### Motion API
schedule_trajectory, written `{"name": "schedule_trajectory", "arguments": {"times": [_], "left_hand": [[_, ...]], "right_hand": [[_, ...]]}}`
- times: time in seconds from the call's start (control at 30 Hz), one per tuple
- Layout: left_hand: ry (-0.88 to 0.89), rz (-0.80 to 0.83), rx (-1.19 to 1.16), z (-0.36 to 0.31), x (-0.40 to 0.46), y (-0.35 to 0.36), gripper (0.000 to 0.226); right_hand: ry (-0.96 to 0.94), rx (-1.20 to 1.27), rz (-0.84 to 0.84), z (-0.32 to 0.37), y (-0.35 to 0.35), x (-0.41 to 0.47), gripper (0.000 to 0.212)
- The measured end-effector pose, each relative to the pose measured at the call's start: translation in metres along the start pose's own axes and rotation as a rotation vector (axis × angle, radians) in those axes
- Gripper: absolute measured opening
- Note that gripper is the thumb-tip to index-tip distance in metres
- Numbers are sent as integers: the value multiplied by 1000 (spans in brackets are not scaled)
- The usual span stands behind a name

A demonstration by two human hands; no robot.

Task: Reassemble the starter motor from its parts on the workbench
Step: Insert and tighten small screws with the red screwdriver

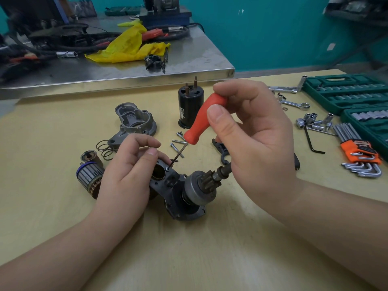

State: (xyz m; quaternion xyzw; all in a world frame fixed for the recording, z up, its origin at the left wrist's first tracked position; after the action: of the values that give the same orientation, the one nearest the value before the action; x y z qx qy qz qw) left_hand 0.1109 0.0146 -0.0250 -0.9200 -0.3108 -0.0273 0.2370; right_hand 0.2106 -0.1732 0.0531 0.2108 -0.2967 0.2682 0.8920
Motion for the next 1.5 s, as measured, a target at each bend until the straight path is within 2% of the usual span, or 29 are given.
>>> {"name": "schedule_trajectory", "arguments": {"times": [0.13, 0.37, 0.47, 0.6, 0.93, 1.27, 1.5], "left_hand": [[6, 6, 2, 1, 0, 0, 18], [14, -2, -18, 4, 2, 0, 24], [15, -4, -1, 3, 1, 0, 26], [15, -5, 8, 0, 1, 0, 24], [-3, -1, -16, -2, 0, 0, 24], [11, 0, -18, 1, 1, 0, 22], [11, 3, -17, -1, 0, 0, 23]], "right_hand": [[31, 72, -15, -3, -1, -1, 20], [8, 58, 6, 2, 3, 1, 22], [23, 78, -8, 1, 1, 1, 16], [74, 92, -25, -2, -2, -1, 21], [28, 91, 3, -1, 0, 0, 19], [-8, 51, 24, 1, 3, 0, 25], [80, 82, -27, -5, -3, -3, 29]]}}
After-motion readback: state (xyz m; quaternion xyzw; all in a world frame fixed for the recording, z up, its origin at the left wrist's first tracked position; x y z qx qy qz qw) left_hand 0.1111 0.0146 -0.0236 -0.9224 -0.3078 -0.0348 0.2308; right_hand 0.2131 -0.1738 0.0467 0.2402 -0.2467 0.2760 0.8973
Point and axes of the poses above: each hand's wrist, its own x-axis towards the middle knuckle, its own y-axis out of the palm, z = x × y, the point moved 5 cm from there along x, towards the middle knuckle, and after that the axes turned 14 degrees about x, right-handed, at the moved point
